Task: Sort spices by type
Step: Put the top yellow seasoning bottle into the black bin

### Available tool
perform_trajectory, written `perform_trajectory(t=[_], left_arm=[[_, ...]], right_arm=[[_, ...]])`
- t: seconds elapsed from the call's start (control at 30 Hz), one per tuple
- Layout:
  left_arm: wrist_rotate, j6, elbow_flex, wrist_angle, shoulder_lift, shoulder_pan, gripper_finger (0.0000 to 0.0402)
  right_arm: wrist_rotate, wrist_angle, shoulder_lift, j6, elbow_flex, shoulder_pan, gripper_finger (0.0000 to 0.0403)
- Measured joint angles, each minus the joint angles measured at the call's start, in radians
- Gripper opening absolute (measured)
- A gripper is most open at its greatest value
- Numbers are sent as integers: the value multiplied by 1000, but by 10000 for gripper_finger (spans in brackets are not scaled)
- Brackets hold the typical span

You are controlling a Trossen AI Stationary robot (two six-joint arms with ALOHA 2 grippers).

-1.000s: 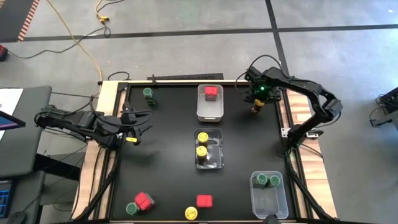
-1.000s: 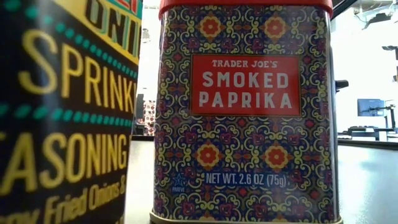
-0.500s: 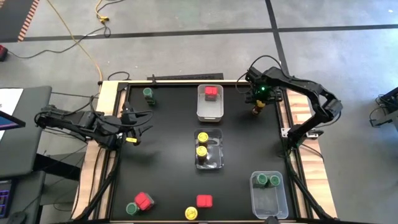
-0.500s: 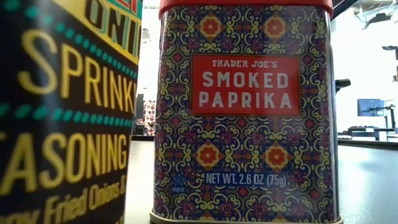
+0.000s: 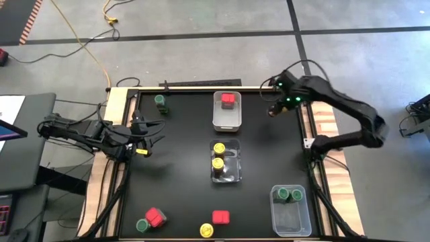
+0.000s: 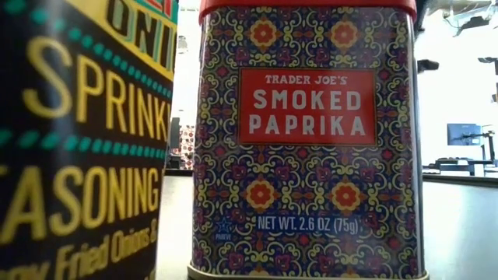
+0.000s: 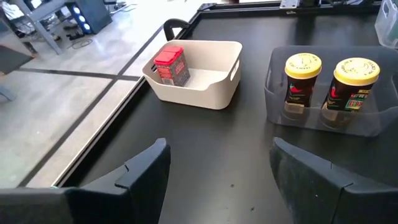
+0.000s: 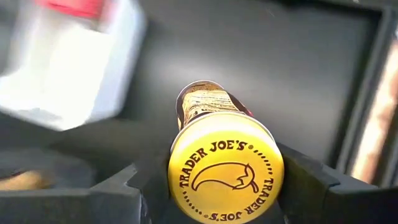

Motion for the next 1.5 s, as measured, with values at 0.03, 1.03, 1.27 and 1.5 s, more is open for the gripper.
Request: perform_trajectory(t=[0.03,1.03,1.27,1.5], left_arm=[[0,4,0,0,0,0,261],[0,6,0,1,0,0,261],[0,19,0,1,0,0,261],[0,60,0,1,0,0,261]], right_arm=[[0,-1,-23,-4,21,24,251],[3,-15,395,-441,491,650,253],[-13,-37,486,-440,498,679,253],[-20,-36,560,-439,498,691,253]])
